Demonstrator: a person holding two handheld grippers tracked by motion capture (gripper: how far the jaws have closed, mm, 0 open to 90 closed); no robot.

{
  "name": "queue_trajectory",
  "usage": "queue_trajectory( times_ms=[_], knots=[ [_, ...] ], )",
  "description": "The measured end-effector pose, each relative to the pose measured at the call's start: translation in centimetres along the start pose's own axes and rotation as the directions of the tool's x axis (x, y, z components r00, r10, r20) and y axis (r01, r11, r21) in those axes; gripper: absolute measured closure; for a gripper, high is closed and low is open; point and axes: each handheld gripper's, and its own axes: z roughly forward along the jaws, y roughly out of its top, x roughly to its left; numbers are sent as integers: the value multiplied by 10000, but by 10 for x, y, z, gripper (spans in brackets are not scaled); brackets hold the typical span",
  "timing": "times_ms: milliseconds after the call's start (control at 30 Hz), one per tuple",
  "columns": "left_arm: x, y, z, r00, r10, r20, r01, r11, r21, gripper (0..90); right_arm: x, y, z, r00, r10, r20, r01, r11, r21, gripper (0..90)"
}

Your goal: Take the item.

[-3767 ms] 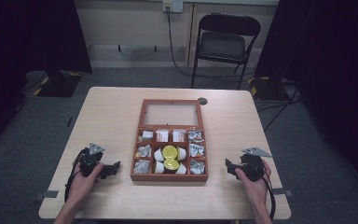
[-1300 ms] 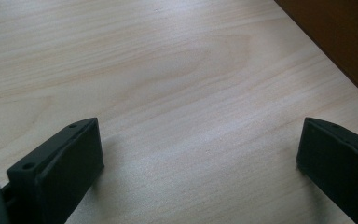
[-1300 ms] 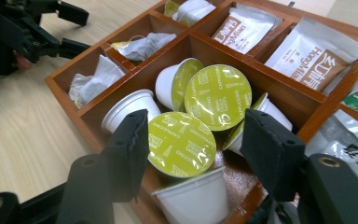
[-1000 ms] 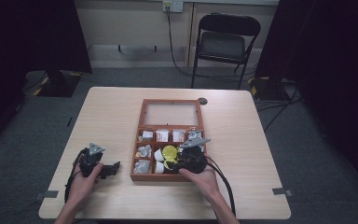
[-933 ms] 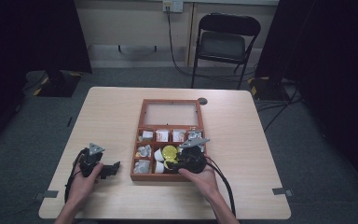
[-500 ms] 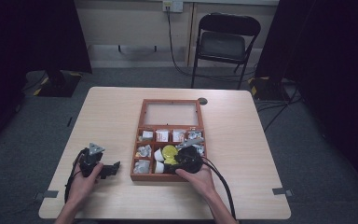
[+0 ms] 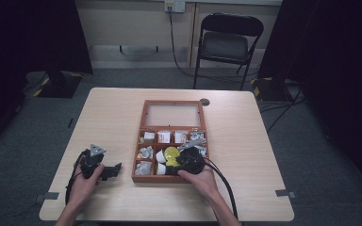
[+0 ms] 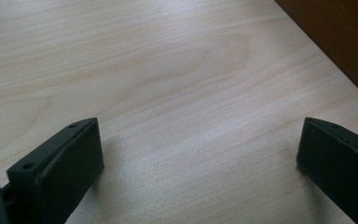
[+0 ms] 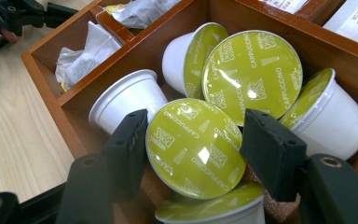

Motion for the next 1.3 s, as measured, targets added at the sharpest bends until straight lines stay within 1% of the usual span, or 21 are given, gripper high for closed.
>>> queue_trajectory(
  times_ms=[100,133,200,333,367,400,433,533,667,700,767,900,1033,1300],
  knots=[
    [0,0,0,10000,0,1,0,10000,0,0,1,0,1,10000,-59,-32,59,9999,91,404],
    [0,0,0,10000,1,2,-1,10000,0,0,1,0,2,10000,-37,-68,39,9996,266,404],
    [0,0,0,10000,1,1,-1,10000,0,0,2,0,4,9999,-109,-87,111,9996,245,408],
    [0,0,0,10000,0,2,0,10000,-1,0,1,0,4,9999,-111,-50,112,9997,206,435],
    [0,0,0,10000,1,2,-1,10000,0,0,1,0,3,10000,-20,-77,22,9998,195,458],
    [0,0,0,10000,0,1,0,10000,0,0,-1,0,1,9996,180,-204,-182,9998,-62,539],
    [0,0,0,10000,2,1,-2,10000,1,0,-1,1,1,9996,186,-193,-189,9997,-144,559],
    [0,0,0,10000,3,2,-3,10000,2,0,1,1,0,9999,46,-138,-48,9999,-144,557],
    [0,0,0,10000,1,2,-1,10000,-1,0,-2,1,0,9992,379,-128,-380,9993,-48,514],
    [0,0,0,10000,2,1,-2,10000,1,0,-2,2,0,9993,345,-106,-344,9994,80,503],
    [0,0,0,10000,-1,2,1,10000,0,0,-1,2,1,9999,118,-67,-116,9996,258,485],
    [0,0,0,10000,0,2,0,10000,0,0,0,2,3,10000,-46,-45,48,9987,502,479],
    [0,0,0,10000,2,3,-2,10000,1,0,1,2,5,9999,-88,-77,92,9986,521,464],
    [0,0,0,10000,5,1,-5,10000,3,0,2,2,6,9999,-156,-36,158,9982,575,463]
  ],
)
